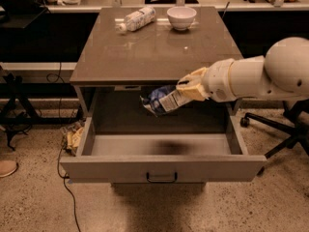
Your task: Place blue chip bag into top drawer
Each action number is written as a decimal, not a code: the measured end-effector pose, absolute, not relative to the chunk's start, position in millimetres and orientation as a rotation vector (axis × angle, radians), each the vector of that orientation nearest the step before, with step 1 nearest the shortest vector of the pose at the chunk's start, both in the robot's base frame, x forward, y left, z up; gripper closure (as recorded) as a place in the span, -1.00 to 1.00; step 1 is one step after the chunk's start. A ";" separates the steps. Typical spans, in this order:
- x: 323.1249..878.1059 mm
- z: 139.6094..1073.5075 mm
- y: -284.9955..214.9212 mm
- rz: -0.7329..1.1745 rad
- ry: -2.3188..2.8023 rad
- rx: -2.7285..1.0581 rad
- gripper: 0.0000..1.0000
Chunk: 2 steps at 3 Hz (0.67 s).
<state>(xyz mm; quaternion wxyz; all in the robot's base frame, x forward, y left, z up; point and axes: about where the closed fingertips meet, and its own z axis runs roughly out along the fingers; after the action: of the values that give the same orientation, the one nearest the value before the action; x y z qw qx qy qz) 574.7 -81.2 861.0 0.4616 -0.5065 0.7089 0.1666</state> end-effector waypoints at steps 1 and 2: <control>589.7 826.6 -87.1 0.381 1.796 -1.233 0.50; 588.6 799.0 -97.5 0.349 1.852 -1.191 0.03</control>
Offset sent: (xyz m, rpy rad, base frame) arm 0.0104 -0.0351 -0.0989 -0.0666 0.0769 -0.1721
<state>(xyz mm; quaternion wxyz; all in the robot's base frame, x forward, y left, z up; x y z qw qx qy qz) 588.6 -97.5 799.0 0.4407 -0.4795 0.7457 0.1406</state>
